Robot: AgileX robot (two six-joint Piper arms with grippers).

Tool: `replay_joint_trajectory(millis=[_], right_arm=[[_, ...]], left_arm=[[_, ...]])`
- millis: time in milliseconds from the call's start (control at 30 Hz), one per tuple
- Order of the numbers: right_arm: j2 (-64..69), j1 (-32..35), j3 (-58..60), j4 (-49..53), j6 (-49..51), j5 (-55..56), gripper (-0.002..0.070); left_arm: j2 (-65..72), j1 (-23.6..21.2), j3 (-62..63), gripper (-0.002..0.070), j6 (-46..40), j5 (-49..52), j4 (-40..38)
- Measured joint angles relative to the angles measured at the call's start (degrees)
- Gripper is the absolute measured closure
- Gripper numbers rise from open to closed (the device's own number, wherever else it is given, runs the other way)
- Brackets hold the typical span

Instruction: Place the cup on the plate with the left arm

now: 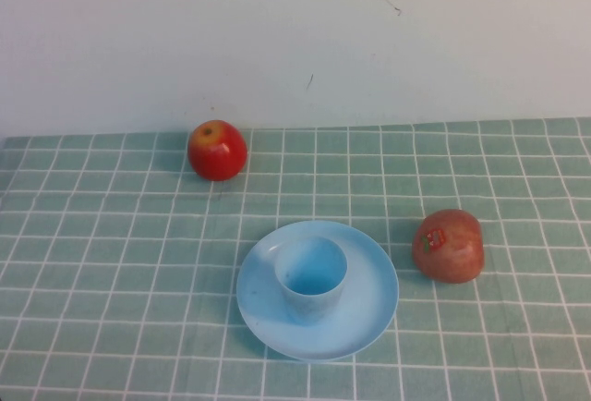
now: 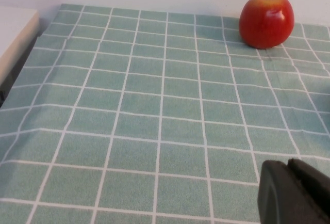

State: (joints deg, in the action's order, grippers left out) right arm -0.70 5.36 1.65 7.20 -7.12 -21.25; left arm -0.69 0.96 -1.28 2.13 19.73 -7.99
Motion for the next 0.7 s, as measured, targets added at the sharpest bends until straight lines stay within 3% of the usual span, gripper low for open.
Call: replay_joint_trajectory(millis=[700], right_arm=[[0.0, 0.0, 0.0, 0.0, 0.0, 0.0, 0.0678]], left_arm=[[0.0, 0.0, 0.0, 0.0676, 1.2, 0.0, 0.0]])
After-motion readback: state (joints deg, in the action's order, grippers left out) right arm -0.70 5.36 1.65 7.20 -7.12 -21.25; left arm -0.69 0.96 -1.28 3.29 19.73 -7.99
